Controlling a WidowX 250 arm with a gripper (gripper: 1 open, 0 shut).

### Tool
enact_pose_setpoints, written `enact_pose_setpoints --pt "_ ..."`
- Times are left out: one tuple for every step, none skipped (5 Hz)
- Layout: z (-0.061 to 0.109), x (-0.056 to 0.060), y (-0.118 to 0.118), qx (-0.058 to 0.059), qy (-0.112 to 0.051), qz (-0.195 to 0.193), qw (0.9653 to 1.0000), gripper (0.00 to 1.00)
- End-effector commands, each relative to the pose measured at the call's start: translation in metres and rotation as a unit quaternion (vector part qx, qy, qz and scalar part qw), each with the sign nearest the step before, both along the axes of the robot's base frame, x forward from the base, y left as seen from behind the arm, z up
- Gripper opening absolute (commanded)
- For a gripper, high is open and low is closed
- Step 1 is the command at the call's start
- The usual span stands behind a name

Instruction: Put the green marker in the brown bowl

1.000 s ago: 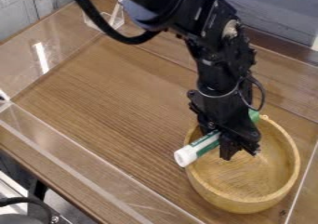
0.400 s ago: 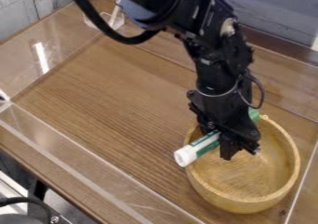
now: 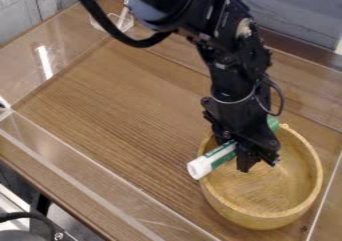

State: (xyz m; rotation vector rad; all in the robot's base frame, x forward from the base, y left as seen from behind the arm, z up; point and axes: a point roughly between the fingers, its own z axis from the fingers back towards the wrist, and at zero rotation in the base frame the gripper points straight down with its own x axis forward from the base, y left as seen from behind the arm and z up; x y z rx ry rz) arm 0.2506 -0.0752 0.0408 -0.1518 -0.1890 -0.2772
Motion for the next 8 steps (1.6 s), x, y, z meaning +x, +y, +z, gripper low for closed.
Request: enact_pose_setpoints --pt "-0.0088 -0.0004 0.0032 0.002 0.01 -0.001 0.9999 0.0" --pt "-0.0094 -0.0007 0.0023 0.0 0.012 -0.001 0.9999 0.0" --pt "-0.0102 -0.0009 0.0021 -0.002 0.014 -0.002 0.9999 0.0" --pt "-0.011 -0.0011 0.0018 -0.003 0.015 -0.003 0.9999 0.0" --pt "-0.0119 -0.0012 0.0015 -0.004 0.017 -0.004 0.9998 0.0" --pt "-0.0127 -0.0014 0.0012 -0.005 0.018 -0.005 0.9998 0.0" --pt "-0.0133 -0.0015 0.001 -0.007 0.02 -0.006 0.9998 0.0" --pt "-0.0138 -0.0016 0.0008 -0.008 0.022 -0.007 0.9997 0.0"
